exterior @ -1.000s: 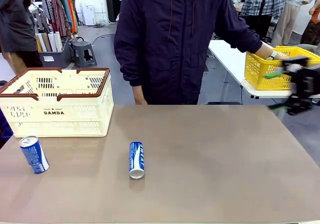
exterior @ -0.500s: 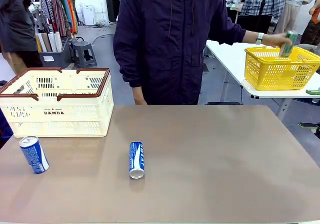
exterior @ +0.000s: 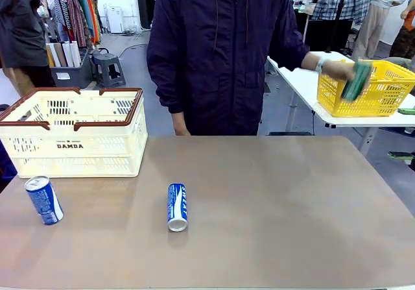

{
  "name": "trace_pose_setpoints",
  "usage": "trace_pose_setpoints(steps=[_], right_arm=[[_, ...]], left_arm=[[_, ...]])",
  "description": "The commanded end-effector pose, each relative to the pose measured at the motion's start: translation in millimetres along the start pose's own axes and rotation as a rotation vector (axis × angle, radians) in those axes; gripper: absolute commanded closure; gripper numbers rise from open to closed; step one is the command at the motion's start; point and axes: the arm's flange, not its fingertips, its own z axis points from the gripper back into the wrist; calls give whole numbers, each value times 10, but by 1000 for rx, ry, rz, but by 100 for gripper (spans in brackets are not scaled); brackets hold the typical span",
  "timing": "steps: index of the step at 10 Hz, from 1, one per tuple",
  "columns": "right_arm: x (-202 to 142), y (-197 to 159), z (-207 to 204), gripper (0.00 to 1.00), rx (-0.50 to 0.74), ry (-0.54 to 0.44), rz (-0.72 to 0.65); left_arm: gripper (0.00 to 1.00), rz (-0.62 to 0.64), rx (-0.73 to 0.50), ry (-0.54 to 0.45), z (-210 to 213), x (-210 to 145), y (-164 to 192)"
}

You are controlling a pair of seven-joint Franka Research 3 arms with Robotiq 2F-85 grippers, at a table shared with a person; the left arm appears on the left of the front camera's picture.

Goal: Place the drinks into the Shopping basket.
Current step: Pick up one drink and place it into the Shopping basket.

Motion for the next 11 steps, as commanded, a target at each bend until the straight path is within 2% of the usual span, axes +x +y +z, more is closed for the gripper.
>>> trace_pose_setpoints(steps=[1,4,5,6,7,8,10,11], right_arm=[[7,51,28,0,6,5,-25],[7,51,28,0,6,5,-25],[7,51,28,0,6,5,-25],[7,51,28,0,6,5,-25],[7,51,28,0,6,5,-25],[7,51,28,0,6,5,-25],[7,51,28,0,6,5,-25],[7,51,28,0,6,5,-25]], left_arm=[[0,-9,-19,3,21,-13,-35],[0,0,0,0,0,0,0],[0,36,4,-133,242,33,-289],[0,18,204,-187,-203,-11,-707],[0,1,362,-98,-881,80,-1133],[0,-3,517,-74,-1443,138,-1380],[0,-37,732,2,-2411,197,-1448],[0,-81,767,28,-2935,164,-1359]])
